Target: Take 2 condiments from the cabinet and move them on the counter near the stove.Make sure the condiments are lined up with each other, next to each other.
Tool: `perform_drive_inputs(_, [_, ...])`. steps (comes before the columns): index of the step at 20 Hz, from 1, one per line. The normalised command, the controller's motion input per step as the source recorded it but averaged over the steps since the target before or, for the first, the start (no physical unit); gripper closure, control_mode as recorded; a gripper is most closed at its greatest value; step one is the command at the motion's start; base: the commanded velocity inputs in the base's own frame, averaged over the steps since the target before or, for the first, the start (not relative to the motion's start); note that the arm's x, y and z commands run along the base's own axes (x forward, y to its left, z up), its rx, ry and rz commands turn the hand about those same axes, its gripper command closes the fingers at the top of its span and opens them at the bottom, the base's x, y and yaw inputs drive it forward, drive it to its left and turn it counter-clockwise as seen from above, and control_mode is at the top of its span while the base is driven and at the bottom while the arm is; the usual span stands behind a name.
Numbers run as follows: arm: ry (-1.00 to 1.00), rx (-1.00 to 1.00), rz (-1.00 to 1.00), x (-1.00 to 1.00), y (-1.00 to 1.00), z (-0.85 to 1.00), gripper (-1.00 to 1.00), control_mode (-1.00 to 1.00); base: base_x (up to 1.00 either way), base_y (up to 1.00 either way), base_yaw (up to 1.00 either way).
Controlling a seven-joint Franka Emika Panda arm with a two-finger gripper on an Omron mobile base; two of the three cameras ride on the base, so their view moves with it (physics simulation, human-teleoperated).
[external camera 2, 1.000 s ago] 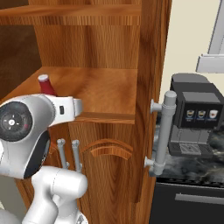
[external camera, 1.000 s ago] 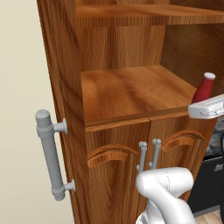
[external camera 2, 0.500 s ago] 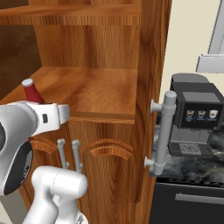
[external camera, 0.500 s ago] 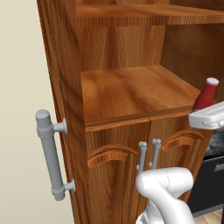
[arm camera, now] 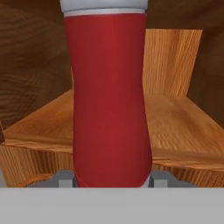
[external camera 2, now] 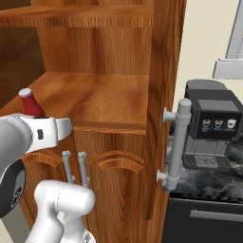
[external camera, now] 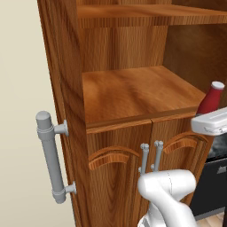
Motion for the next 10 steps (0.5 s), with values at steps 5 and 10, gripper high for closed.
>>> perform_drive_inputs(5, [0.00,0.00,-0.05,0.00,0.00,0.00,1.00,-1.00,0.00,0.00,0.00])
perform_drive_inputs(10, [0.00,0.00,0.00,0.00,0.00,0.00,1.00,-1.00,0.00,0.00,0.00])
